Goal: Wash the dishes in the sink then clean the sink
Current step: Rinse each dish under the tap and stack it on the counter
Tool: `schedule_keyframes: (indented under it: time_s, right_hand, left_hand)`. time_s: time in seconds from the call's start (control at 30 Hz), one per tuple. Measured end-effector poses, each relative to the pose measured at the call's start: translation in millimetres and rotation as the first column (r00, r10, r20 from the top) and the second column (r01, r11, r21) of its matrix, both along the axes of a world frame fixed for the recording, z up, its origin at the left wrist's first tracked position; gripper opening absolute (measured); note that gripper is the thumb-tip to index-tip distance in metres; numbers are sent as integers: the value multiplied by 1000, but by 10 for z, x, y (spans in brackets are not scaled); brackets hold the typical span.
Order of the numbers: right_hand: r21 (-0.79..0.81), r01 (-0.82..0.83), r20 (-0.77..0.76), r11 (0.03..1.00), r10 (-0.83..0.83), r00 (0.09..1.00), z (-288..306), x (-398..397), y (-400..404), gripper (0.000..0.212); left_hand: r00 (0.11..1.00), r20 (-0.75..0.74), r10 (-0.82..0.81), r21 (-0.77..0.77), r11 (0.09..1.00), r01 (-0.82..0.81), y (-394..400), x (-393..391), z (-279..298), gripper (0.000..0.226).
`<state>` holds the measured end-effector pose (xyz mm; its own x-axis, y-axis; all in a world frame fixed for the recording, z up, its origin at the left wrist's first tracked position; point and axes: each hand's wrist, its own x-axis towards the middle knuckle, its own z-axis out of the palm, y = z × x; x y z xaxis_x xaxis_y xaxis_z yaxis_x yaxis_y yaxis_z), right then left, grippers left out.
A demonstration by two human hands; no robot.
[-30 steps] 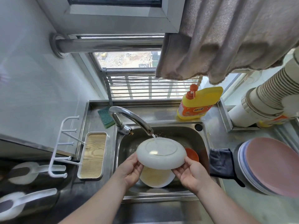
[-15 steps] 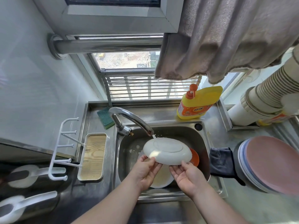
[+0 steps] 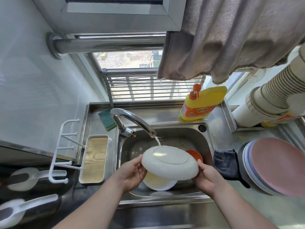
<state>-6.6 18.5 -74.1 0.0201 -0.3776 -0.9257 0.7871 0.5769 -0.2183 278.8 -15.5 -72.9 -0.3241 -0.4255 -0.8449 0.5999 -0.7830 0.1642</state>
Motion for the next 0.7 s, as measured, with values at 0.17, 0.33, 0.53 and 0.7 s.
schedule_keyframes:
  time_s: [0.17,0.33,0.53,0.7]
  right_hand:
    - [3,89,49,996,-89,995,-11,293,73,33]
    - [-45,13,75,999,-9,997,43,680,99,30]
    - [-61,-88,19,994,90,996,143,672,-163,34]
    - [-103,-156,26,982,160,987,207,556,-284,28]
  left_hand:
    - [997,68,-20,-62,998,25,148,-5,-33,34]
    - [978,176,-108,-68,990,121,301,-100,-89,41]
    - [998,56,2,19,1000,-3,222,112,-123,46]
    - [994,59,87,93,991,-92,-15,304,-168,56]
